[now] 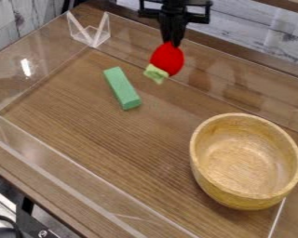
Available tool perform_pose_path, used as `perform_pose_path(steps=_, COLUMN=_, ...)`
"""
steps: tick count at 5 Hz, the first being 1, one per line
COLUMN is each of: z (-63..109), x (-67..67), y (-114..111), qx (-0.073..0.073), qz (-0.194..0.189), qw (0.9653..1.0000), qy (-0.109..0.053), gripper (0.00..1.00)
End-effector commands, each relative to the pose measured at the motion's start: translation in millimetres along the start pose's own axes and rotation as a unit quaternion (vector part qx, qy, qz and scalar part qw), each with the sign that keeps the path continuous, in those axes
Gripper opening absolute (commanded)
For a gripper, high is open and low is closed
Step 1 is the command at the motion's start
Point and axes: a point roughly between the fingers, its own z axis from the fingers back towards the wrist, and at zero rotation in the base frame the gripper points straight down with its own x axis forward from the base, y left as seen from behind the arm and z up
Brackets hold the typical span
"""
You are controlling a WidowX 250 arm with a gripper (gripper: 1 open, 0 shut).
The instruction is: Move the red fruit to the right side of the table
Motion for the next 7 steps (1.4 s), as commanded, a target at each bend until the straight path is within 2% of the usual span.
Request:
perform_pose_path(steps=1, z=38.8, x=-2.0, y=-20, qx=-0.003, qz=0.020, qw=0.9986, qy=-0.048, gripper=0.00)
perform_pose_path(steps=2, z=41.0, x=-3.9, y=-33, qx=0.000, qz=0.055, qw=0.9973, qy=-0.048, gripper=0.00)
perform_pose_path(steps=3, z=22.1, x=-1.5, y=-37, qx=0.004, qz=0.027, qw=0.9987, qy=-0.042, gripper=0.00)
perform_pose_path(steps=4, z=1.9, x=-4.9, y=-34, qx=0.011, qz=0.005, qw=0.9993, qy=-0.035, gripper=0.00)
perform_pose_path(steps=7, z=0.3, x=-2.7, y=-50, qx=0.015, qz=0.003, qw=0.9993, qy=-0.033, gripper=0.00)
